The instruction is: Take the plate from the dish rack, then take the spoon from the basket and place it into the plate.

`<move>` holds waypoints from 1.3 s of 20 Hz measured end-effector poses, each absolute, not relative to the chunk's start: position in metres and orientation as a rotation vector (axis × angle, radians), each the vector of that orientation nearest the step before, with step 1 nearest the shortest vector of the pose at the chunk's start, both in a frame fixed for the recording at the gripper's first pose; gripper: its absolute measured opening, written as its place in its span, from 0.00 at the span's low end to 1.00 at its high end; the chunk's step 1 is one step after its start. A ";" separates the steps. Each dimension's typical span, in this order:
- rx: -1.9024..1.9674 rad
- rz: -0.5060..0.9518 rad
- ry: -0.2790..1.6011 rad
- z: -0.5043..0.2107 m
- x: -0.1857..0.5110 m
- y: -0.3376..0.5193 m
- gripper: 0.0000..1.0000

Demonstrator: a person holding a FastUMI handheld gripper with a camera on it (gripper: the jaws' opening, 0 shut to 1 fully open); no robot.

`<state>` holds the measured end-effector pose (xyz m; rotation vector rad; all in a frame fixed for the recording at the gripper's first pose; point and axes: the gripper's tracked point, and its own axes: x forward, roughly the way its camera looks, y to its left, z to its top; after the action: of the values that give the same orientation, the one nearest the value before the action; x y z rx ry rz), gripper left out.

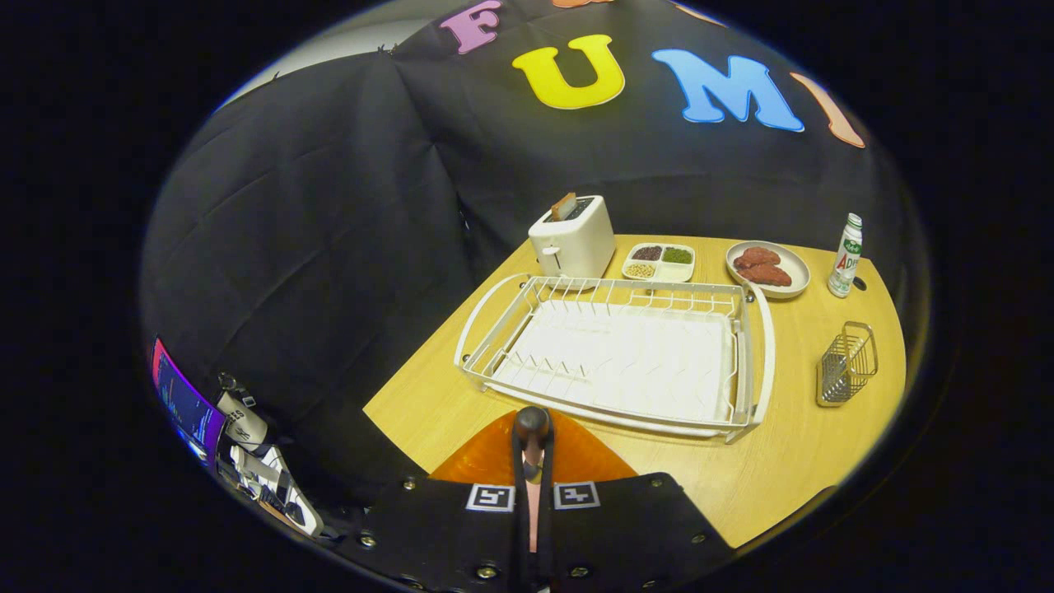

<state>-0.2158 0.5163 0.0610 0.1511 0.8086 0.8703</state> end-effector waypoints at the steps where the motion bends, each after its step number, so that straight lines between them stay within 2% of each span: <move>1: 0.141 0.873 0.813 0.054 -0.221 0.521 0.03; 8: 0.056 0.849 0.826 0.008 -0.244 0.543 0.03; 15: 0.045 0.813 0.758 0.007 -0.248 0.557 0.03; 20: 0.037 0.814 0.731 0.016 -0.253 0.553 0.14; 26: 0.017 0.805 0.678 0.035 -0.243 0.544 0.18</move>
<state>-0.2435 0.5442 0.0349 0.0167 0.6776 0.8053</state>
